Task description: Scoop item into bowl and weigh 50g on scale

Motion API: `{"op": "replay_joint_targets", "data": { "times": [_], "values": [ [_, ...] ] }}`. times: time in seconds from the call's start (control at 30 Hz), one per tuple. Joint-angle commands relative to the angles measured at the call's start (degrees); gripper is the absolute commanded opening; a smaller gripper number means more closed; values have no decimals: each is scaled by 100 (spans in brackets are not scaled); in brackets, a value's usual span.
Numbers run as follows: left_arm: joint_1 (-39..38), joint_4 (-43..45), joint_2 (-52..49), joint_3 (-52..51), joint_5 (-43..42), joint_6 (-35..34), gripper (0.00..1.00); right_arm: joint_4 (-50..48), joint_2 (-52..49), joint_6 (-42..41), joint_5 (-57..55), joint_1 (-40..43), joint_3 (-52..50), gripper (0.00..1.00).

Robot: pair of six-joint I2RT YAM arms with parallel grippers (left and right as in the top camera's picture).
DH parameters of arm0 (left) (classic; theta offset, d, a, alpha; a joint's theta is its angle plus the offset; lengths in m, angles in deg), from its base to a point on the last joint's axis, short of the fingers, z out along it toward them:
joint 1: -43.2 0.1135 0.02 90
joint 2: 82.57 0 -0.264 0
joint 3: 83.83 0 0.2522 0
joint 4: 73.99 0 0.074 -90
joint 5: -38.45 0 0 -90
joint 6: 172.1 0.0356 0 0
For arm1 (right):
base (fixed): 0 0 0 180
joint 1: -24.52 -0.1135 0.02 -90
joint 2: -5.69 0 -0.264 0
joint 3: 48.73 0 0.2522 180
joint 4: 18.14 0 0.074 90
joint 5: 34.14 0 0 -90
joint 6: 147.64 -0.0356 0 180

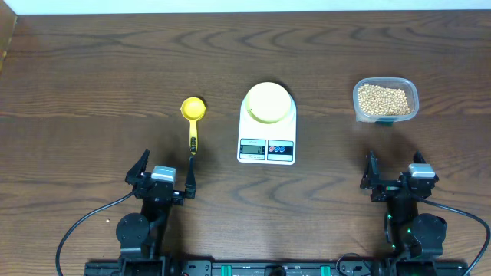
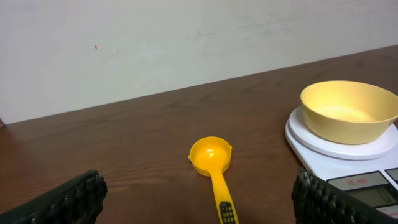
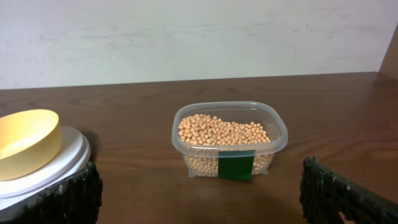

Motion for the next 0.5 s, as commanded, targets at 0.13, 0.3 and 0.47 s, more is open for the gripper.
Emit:
{"op": "replay_joint_targets", "data": {
  "times": [0.13, 0.3, 0.47],
  "values": [
    [31, -140, -7, -66, 144, 177, 98, 24, 22, -70, -9, 20, -4, 99],
    [31, 199, -7, -11, -177, -13, 97, 24, 22, -70, -9, 20, -4, 99],
    [31, 177, -140, 424, -164, -774, 98, 24, 22, -70, -9, 20, -4, 99]
  ]
}}
